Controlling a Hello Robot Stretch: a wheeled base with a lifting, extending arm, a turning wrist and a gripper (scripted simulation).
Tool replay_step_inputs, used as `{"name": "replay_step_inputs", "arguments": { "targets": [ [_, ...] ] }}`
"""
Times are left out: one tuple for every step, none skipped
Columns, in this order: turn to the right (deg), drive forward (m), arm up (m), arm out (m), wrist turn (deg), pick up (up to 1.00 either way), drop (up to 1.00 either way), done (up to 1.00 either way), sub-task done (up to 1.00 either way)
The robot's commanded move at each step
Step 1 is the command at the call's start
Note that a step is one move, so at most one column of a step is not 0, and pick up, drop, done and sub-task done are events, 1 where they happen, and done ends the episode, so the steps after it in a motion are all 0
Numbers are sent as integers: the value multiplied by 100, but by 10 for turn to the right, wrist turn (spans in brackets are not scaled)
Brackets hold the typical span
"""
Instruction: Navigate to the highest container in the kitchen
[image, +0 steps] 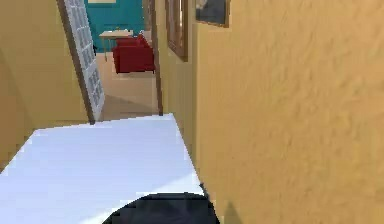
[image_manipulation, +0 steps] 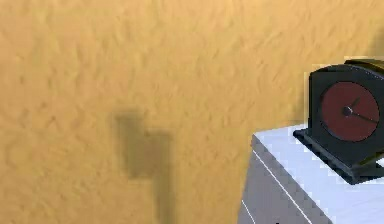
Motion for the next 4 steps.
{"name": "replay_step_inputs", "arguments": {
  "targets": [
    [-450,0,0,0,0,0,0,0,0],
    [-450,0,0,0,0,0,0,0,0],
    [0,60,0,0,0,0,0,0,0],
    [450,0,0,0,0,0,0,0,0]
  ]
}}
